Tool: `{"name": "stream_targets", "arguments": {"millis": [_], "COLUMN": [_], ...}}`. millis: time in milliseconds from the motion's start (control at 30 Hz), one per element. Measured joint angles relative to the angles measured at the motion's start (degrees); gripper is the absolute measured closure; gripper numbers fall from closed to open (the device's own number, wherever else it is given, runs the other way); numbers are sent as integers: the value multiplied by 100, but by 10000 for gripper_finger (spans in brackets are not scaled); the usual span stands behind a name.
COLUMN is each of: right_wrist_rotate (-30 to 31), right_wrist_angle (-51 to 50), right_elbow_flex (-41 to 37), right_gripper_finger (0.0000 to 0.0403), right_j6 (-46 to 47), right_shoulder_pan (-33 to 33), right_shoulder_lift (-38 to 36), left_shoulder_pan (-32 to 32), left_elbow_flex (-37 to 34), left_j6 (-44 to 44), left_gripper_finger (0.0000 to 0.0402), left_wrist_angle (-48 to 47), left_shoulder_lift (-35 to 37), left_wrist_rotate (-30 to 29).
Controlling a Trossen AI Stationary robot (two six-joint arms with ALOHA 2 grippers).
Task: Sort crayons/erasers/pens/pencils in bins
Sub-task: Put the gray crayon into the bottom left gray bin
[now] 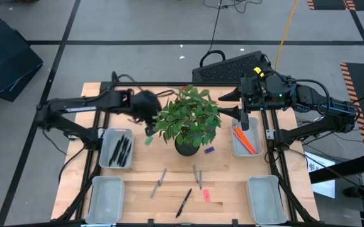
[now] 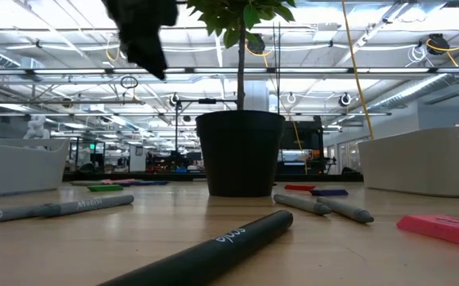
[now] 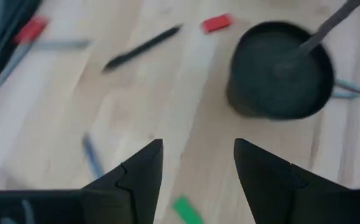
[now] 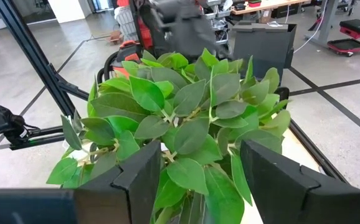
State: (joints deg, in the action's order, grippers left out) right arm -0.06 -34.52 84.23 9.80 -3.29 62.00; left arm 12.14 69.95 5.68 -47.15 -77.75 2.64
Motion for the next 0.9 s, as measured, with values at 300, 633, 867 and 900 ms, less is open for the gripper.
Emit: {"name": "stream_targets", "arguments": {"millis": [300, 633, 867, 900], "right_wrist_rotate": [-2, -2, -2, 0], "right_wrist_angle": [0, 0, 0, 0], "right_elbow_flex": [0, 0, 0, 0], "right_gripper_finger": [190, 190, 190, 190], "right_j6": [0, 0, 0, 0], "right_shoulder_pan": [0, 0, 1, 0], "right_shoulder_lift": [0, 0, 0, 0], "left_shoulder_pan": [1314, 1847, 1873, 1873], "left_elbow_flex": [0, -2, -2, -2], "left_j6": [-2074, -3435, -3611, -3676], "left_gripper_finger": [202, 202, 202, 202], "left_wrist_angle": [898, 2297, 3142, 3276], "left_shoulder_lift": [-1055, -2232, -3063, -3149], "left_wrist_rotate": [1454, 1848, 1870, 1908]}}
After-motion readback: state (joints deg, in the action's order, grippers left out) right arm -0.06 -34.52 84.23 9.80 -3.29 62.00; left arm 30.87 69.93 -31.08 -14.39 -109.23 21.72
